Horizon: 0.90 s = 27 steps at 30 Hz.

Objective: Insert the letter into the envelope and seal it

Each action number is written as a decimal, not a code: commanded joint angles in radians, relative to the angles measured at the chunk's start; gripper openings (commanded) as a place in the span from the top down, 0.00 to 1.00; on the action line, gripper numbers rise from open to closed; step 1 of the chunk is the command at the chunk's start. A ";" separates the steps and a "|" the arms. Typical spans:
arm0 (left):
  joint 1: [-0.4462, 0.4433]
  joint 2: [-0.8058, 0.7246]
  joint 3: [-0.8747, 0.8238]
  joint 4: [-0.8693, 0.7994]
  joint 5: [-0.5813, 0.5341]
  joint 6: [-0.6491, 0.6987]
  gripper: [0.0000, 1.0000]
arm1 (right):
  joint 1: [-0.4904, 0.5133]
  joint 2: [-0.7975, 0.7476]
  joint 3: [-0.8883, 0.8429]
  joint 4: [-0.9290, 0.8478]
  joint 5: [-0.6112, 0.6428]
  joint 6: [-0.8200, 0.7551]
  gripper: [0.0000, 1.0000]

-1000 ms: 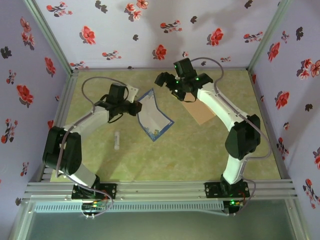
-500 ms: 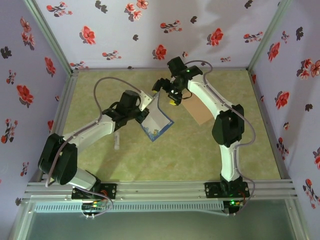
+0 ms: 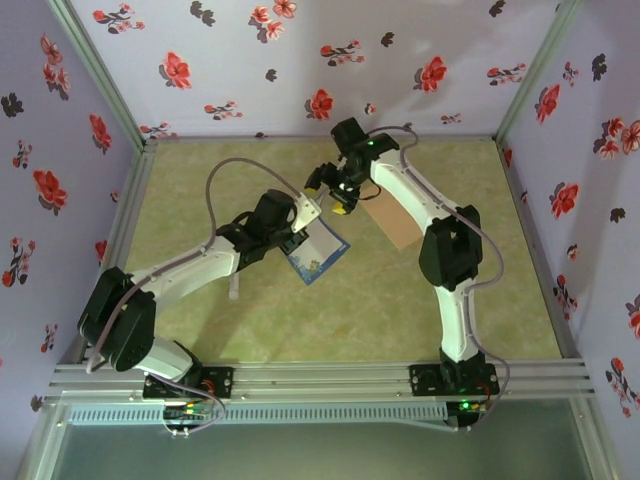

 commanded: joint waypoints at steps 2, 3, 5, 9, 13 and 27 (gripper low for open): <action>-0.016 0.007 -0.002 0.000 -0.048 0.039 0.97 | 0.012 0.025 0.022 0.013 -0.023 0.018 0.32; -0.019 0.009 -0.001 -0.002 -0.048 0.038 0.96 | 0.014 0.027 0.020 0.014 -0.026 0.019 0.33; -0.021 0.011 0.003 -0.008 -0.048 0.039 0.96 | 0.017 0.030 0.019 0.018 -0.030 0.023 0.37; -0.027 0.021 0.009 -0.015 -0.056 0.046 0.96 | 0.020 0.033 0.013 0.028 -0.041 0.031 0.42; -0.035 0.033 0.017 -0.025 -0.060 0.059 0.93 | 0.029 0.036 0.013 0.041 -0.041 0.035 0.47; -0.040 0.030 0.024 -0.022 -0.077 0.049 0.89 | 0.035 0.037 -0.042 0.085 -0.034 0.056 0.68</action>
